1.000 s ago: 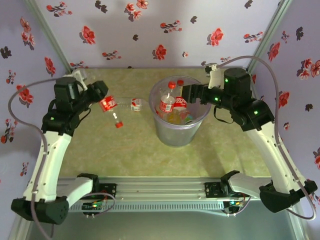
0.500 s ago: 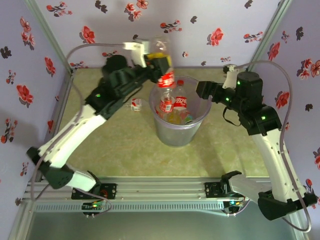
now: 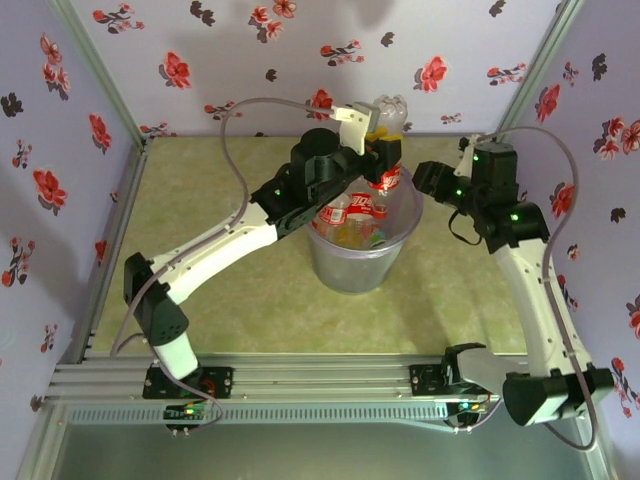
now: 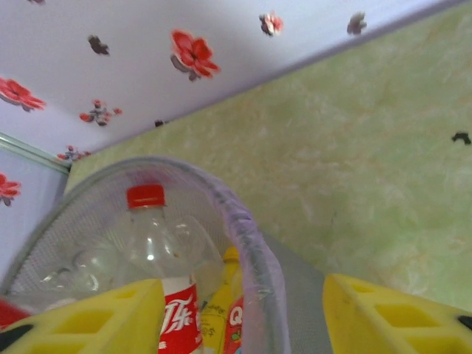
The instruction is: Put the plastic bottles in the bin
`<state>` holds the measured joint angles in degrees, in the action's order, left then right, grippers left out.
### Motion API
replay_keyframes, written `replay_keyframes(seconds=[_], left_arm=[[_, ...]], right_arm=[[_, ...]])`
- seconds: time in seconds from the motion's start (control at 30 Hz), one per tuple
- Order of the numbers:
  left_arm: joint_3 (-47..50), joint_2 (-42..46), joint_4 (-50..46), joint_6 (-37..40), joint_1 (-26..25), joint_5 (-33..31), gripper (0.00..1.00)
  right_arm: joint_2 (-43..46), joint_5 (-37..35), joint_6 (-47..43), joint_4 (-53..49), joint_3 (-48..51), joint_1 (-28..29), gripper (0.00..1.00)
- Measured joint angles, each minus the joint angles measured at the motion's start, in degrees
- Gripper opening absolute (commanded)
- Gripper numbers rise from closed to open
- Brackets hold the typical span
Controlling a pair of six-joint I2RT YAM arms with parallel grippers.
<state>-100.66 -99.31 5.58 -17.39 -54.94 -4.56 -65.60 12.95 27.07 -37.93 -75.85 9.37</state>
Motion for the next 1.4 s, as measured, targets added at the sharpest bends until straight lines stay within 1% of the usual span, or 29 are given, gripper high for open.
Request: replay_keyframes(seconds=[0.23, 0.37, 0.5, 0.57, 0.63, 0.7, 0.73, 0.77, 0.8, 0.9, 1.0, 1.2, 1.4], left_arm=[[0.09, -2.08, 1.38, -0.68, -0.24, -1.49, 0.19], [1.86, -3.19, 2.45, -1.81, -0.37, -2.45, 0.22], [2.21, -4.63, 2.45, -3.06, -0.42, -2.99, 0.32], [2.21, -4.79, 2.58, -3.67, -0.44, -3.02, 0.42], [2.21, -4.79, 2.67, -4.63, -0.48, -3.02, 0.54], [2.27, -4.79, 2.78, -5.38, -0.57, -3.06, 0.77], [2.27, -4.79, 2.75, -5.53, -0.63, -3.04, 0.87], [2.27, -4.79, 2.78, -5.88, -0.70, -3.02, 0.94], [2.27, -4.79, 2.73, -6.21, -0.74, -2.99, 0.97], [2.03, -4.79, 2.19, -5.99, -0.81, -2.97, 0.98], [1.03, -4.79, 0.55, -5.90, -0.85, -2.97, 0.99], [0.52, -4.09, -1.44, -5.38, -1.14, -2.86, 0.99], [0.26, 1.05, -4.92, -3.08, -1.77, -3.04, 0.99]], right_arm=[[-1.62, 1.99, 0.00, -0.31, 1.77, -0.31, 0.33], [-1.77, 3.21, 0.00, -0.07, 2.80, -0.39, 0.31], [-2.16, 4.46, 0.00, 0.20, 3.76, -0.42, 0.31], [-2.47, 5.03, 0.00, 0.39, 3.93, -0.44, 0.30], [-2.67, 5.35, 0.00, 0.63, 4.11, -0.44, 0.30], [-2.78, 5.62, 0.02, 0.81, 4.37, -0.44, 0.30], [-2.89, 5.77, 0.00, 0.83, 4.46, -0.44, 0.30], [-2.99, 5.88, 0.02, 0.83, 4.46, -0.44, 0.30], [-3.13, 6.05, 0.02, 0.87, 4.46, -0.44, 0.30], [-3.32, 6.32, 0.02, 1.22, 4.48, -0.44, 0.31], [-3.30, 6.38, -0.02, 1.60, 4.48, -0.46, 0.35], [-3.30, 6.34, -0.13, 1.64, 4.17, -0.48, 0.37], [-3.30, 6.16, -0.50, 1.64, 3.41, -0.48, 0.38]])
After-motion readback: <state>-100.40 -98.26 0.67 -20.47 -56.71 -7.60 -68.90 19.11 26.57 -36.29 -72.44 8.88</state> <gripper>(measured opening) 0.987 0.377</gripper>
